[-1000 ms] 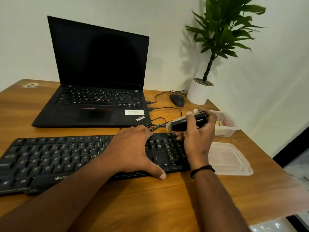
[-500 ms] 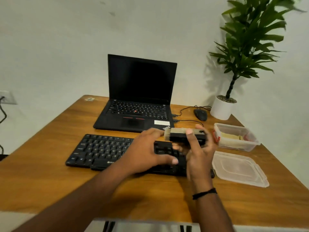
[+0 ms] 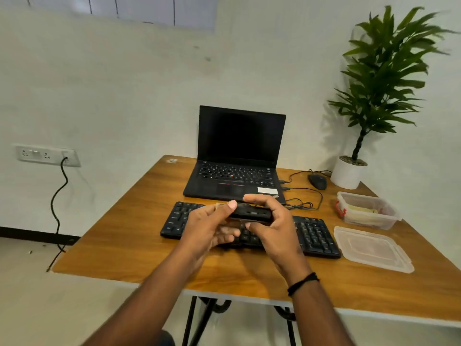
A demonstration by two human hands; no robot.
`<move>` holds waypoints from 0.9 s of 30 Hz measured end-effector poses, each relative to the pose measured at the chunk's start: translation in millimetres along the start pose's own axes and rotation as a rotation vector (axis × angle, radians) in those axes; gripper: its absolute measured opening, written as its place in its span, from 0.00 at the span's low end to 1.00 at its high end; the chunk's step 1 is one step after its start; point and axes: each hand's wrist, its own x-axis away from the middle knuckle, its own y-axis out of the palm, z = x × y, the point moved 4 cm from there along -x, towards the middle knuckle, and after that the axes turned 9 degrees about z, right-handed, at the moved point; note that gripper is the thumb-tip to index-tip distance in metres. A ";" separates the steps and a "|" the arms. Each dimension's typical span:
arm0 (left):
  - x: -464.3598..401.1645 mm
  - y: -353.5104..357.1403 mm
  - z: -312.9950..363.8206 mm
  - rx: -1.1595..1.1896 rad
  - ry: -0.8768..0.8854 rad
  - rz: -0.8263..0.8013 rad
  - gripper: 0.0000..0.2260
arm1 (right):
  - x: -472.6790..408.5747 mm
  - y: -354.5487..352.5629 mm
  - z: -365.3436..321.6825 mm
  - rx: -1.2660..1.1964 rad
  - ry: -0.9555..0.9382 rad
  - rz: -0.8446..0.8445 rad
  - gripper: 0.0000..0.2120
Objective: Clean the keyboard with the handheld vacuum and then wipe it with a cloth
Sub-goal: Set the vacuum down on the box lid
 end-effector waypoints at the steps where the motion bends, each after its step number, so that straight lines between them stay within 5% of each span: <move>1: 1.4 -2.3 2.4 0.019 0.041 -0.018 0.20 | 0.5 3.4 1.9 0.015 0.031 0.037 0.28; 8: 1.8 -10.6 12.7 -0.077 0.313 -0.069 0.26 | 12.6 16.9 10.1 -0.345 0.270 0.212 0.26; 15: -1.3 -7.1 4.8 -0.116 0.378 -0.104 0.28 | 12.4 21.3 11.7 -0.195 0.224 0.449 0.31; 27: -1.9 -1.8 4.0 -0.174 0.426 -0.078 0.29 | 7.1 5.4 17.2 0.011 0.096 0.477 0.25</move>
